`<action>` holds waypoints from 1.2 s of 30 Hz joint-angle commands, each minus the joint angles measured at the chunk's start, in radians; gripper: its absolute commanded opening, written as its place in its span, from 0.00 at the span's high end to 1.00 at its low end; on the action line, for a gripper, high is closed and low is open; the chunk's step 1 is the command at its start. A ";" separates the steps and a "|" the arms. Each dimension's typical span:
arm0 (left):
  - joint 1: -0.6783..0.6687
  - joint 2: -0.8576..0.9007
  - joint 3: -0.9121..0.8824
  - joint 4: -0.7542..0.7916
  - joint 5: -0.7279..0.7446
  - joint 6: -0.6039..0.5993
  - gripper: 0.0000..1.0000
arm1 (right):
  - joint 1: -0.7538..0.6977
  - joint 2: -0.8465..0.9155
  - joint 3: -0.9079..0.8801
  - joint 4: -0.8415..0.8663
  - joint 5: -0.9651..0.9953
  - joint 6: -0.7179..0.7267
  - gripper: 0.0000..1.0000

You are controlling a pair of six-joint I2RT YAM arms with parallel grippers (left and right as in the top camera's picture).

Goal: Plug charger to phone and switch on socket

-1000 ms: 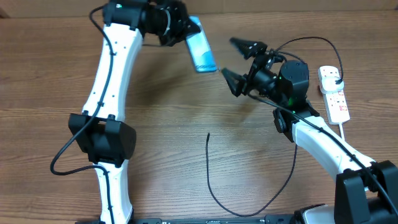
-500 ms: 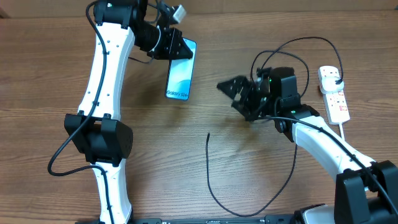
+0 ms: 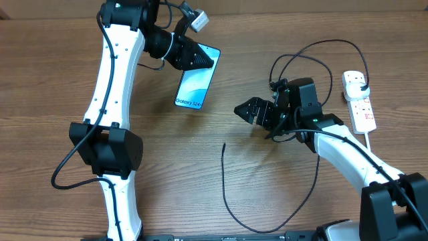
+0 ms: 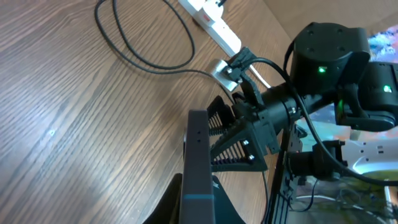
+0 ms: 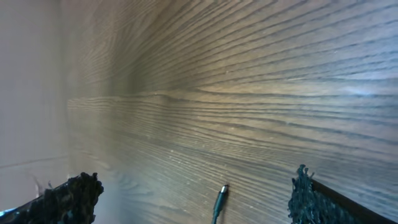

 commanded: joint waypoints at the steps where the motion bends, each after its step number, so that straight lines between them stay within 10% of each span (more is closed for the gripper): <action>1: -0.006 -0.009 0.010 -0.002 0.066 0.068 0.96 | 0.005 -0.012 0.017 0.003 0.021 -0.039 0.00; 36: -0.006 -0.009 0.010 0.002 0.565 0.584 0.96 | 0.005 -0.012 0.017 -0.049 0.137 -0.119 0.00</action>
